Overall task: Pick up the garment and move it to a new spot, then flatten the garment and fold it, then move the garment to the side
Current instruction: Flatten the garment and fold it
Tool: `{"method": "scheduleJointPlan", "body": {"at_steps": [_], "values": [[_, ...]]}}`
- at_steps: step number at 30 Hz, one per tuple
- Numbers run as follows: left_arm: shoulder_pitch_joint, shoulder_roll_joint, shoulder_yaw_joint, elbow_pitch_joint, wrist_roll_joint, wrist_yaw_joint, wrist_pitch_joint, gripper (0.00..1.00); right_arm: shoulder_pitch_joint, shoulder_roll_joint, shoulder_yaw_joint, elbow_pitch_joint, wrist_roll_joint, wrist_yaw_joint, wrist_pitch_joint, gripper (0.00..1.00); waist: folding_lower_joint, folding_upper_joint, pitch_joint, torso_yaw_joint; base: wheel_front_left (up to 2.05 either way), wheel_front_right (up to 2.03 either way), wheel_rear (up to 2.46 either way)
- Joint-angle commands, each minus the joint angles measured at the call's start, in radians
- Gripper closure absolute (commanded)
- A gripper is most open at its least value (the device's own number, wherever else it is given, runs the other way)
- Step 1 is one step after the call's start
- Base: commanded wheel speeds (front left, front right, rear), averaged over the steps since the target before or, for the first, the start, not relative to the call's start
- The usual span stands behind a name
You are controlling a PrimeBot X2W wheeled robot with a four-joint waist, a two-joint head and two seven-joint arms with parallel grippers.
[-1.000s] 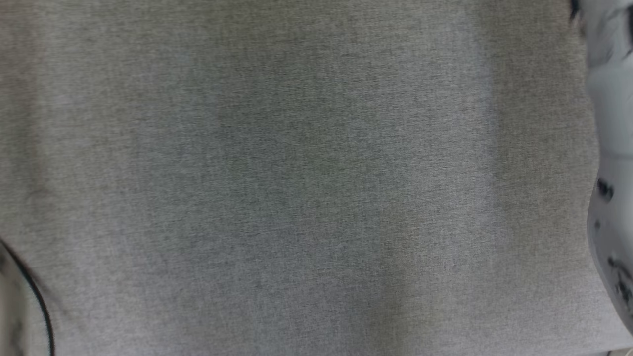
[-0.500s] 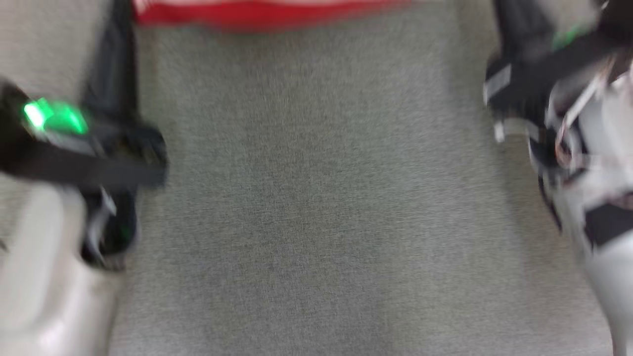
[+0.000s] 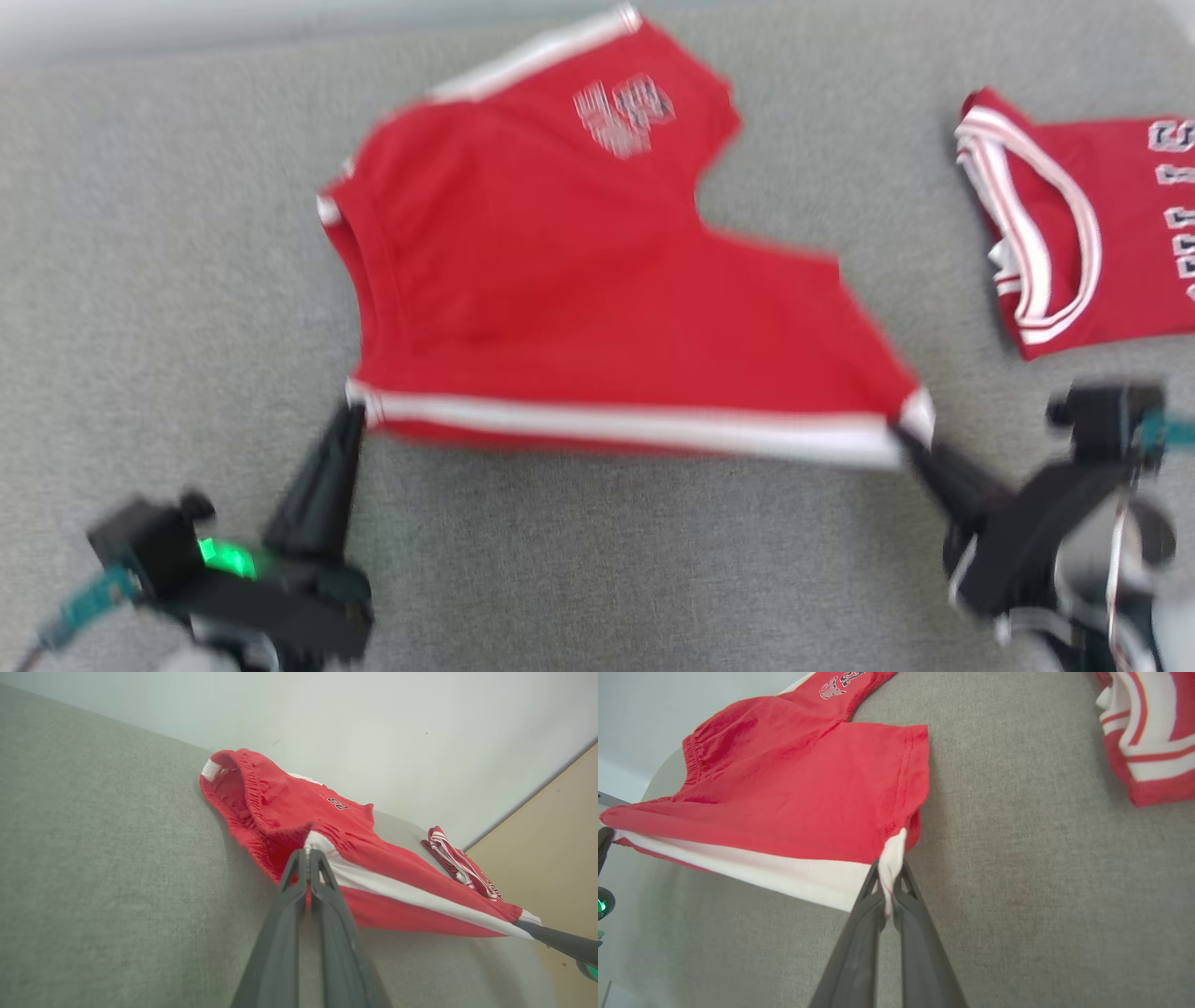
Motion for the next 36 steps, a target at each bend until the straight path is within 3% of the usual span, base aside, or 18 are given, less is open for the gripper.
{"method": "scheduleJointPlan", "body": {"at_steps": [1, 9, 14, 18, 26, 36], "values": [[0.055, 0.006, -0.005, -0.005, -0.006, 0.004, 0.004, 1.00, 0.074, 0.025, -0.025, -0.036, -0.018, -0.003, 0.053, 1.00, 0.0005, 0.0003, -0.089, -0.005, 0.00, 0.00, 0.00], [0.286, 0.020, -0.033, -0.126, -0.022, 0.089, 0.053, 1.00, 0.363, 0.157, -0.129, -0.217, -0.092, -0.003, 0.292, 1.00, 0.0005, 0.0003, -0.130, 0.020, 0.00, 0.00, 0.00], [0.354, 0.031, -0.071, -0.170, -0.021, 0.115, 0.106, 1.00, 0.433, 0.188, -0.172, -0.284, -0.128, -0.003, 0.404, 1.00, 0.0005, 0.0003, -0.133, 0.035, 0.00, 0.00, 0.00], [0.358, 0.025, -0.078, -0.189, -0.020, 0.128, 0.116, 1.00, 0.407, 0.195, -0.191, -0.316, -0.152, -0.003, 0.418, 1.00, 0.0005, 0.0003, -0.132, 0.046, 0.00, 0.00, 0.00], [0.221, -0.021, -0.094, -0.184, -0.018, 0.114, 0.128, 1.00, 0.195, 0.112, -0.148, -0.254, -0.196, -0.003, 0.393, 1.00, 0.0005, 0.0003, -0.114, 0.079, 0.00, 0.00, 0.00], [-0.026, -0.083, -0.129, -0.051, 0.036, 0.096, 0.140, 1.00, -0.184, -0.026, -0.049, 0.028, -0.200, -0.003, 0.321, 1.00, 0.0005, 0.0003, -0.042, 0.143, 0.00, 0.00, 0.00]]}}
